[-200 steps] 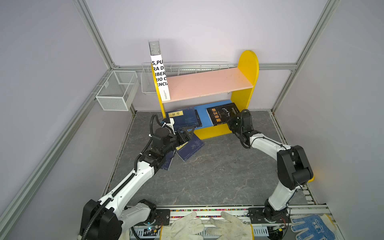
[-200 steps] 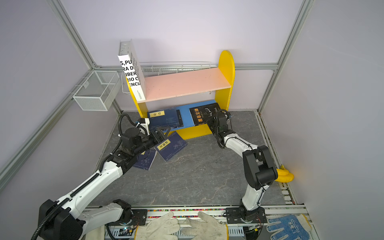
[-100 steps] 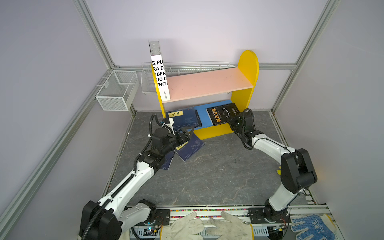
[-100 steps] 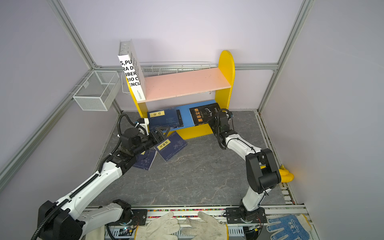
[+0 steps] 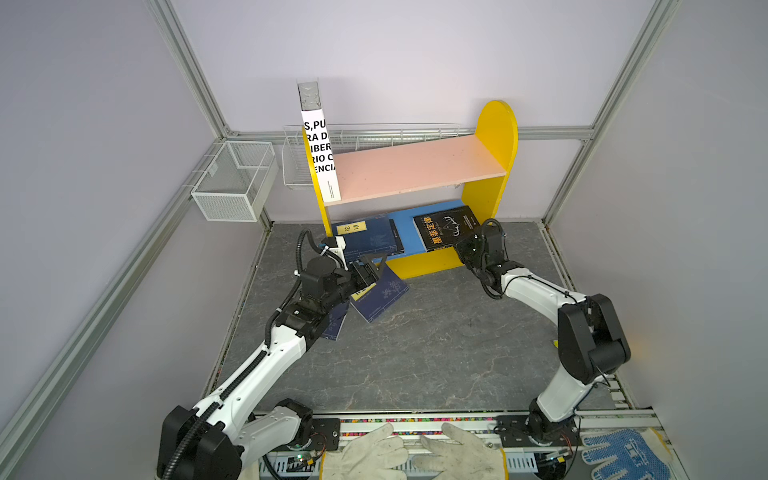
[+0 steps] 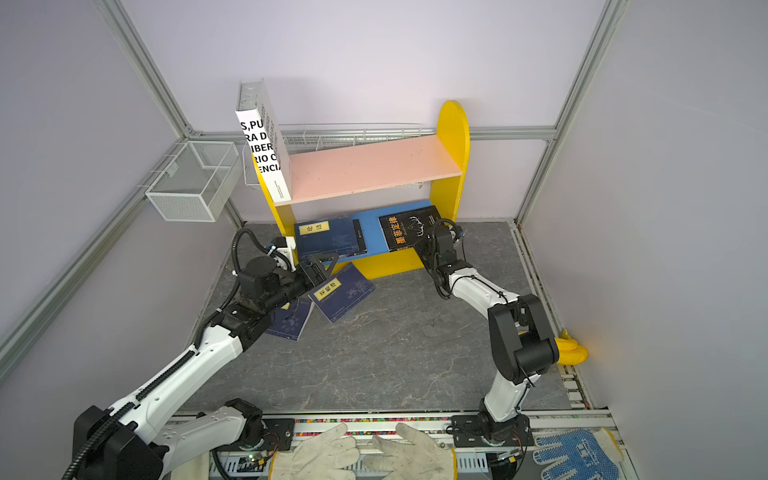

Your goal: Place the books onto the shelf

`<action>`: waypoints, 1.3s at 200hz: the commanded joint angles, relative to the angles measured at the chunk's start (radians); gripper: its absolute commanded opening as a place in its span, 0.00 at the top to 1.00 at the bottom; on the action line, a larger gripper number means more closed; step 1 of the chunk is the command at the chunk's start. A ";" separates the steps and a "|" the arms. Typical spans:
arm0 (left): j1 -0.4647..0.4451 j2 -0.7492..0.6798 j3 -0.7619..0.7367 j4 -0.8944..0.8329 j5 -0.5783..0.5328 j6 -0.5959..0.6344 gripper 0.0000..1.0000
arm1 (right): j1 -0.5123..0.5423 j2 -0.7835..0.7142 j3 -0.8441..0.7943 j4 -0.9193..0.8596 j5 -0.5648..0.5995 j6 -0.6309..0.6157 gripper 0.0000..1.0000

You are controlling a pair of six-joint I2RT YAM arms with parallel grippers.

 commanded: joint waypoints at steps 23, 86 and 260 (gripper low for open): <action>0.007 -0.014 -0.018 0.003 -0.015 0.002 0.10 | 0.006 0.039 0.042 -0.004 -0.007 0.020 0.72; 0.008 -0.009 -0.023 0.004 -0.017 -0.001 0.10 | 0.006 0.051 0.051 0.003 -0.005 0.025 0.73; 0.012 -0.022 -0.055 -0.065 -0.057 0.020 0.10 | 0.007 0.007 0.031 0.041 -0.023 -0.092 0.57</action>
